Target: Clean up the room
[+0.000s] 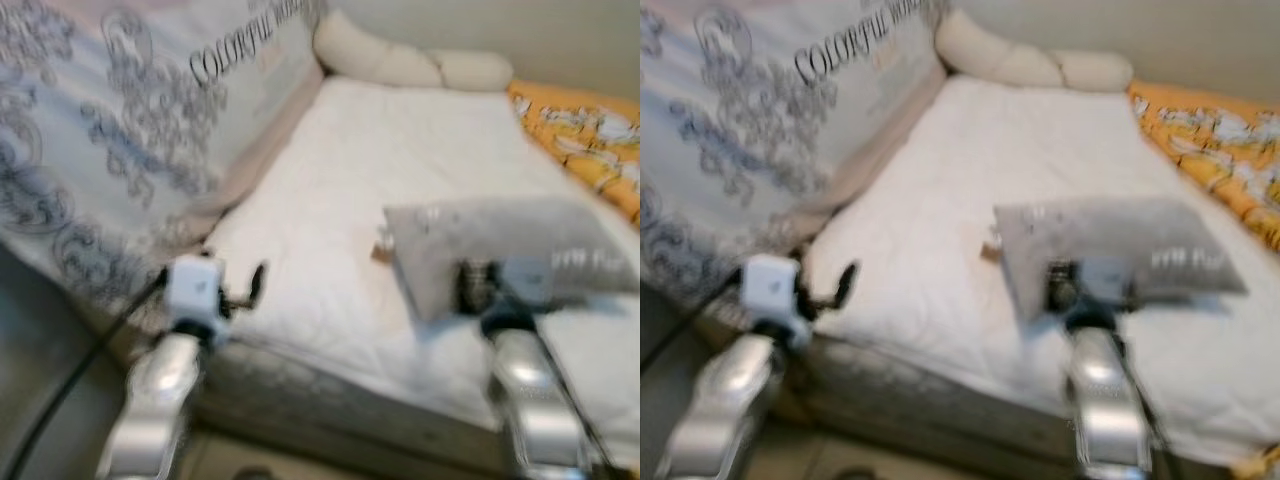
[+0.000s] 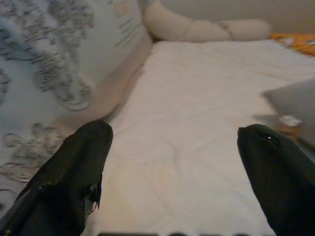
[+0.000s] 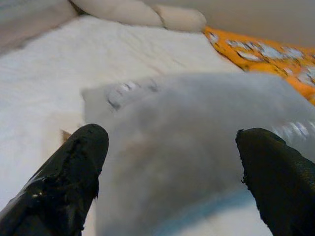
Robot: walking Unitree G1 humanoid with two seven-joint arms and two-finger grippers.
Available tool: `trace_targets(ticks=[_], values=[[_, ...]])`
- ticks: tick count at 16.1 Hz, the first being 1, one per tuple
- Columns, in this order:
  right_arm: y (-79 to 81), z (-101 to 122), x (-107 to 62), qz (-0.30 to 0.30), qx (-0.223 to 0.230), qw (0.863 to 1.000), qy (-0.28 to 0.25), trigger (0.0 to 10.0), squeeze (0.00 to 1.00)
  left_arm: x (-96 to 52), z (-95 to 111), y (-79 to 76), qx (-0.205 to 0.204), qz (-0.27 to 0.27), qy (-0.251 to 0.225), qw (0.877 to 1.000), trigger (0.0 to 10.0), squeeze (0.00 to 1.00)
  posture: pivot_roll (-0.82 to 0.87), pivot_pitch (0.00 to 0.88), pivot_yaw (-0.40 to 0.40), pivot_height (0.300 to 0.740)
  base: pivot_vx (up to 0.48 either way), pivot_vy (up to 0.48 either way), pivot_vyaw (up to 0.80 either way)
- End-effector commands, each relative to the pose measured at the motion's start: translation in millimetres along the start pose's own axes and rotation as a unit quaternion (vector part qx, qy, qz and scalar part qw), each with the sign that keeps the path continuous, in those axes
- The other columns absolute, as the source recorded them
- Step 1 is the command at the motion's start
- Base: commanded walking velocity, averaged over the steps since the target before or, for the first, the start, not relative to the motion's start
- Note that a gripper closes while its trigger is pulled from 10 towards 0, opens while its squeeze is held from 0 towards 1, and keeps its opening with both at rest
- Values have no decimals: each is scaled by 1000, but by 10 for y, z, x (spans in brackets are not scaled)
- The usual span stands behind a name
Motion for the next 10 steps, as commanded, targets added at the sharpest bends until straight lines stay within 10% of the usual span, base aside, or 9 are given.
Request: trace_targets(ticks=[1,2,3,10], values=[[-107,7,7,-16,-3,1000,-6,10000,1000,24,19,-71,-5,-12,-4,1000,10000,0,106,0,-8,740,296,0,0],[-107,5,8,-16,-3,1000,-6,10000,1000,25,17,-71,-5,-12,-4,1000,10000,0,106,0,-8,740,296,0,0],[-108,-13,9,-18,-3,1000,-5,10000,0,28,14,-75,-4,-14,-3,1000,10000,0,106,0,-7,740,296,0,0],[-72,-61,10,-11,-5,1000,3,10000,0,26,-2,-95,2,-21,0,1000,10000,0,110,0,-4,740,298,0,-415]])
Point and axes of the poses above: a point about 5 cm out from each wrist's last joint towards the gripper, its own x axis pointing out of the wrist towards the gripper, its own z axis along the axis of the wrist's last joint, y = z × x, the point moved 3 cm from there along x, pointing out of the wrist towards the gripper, and after that the axes turned 15 degrees about -x, right-handed, at the moved point
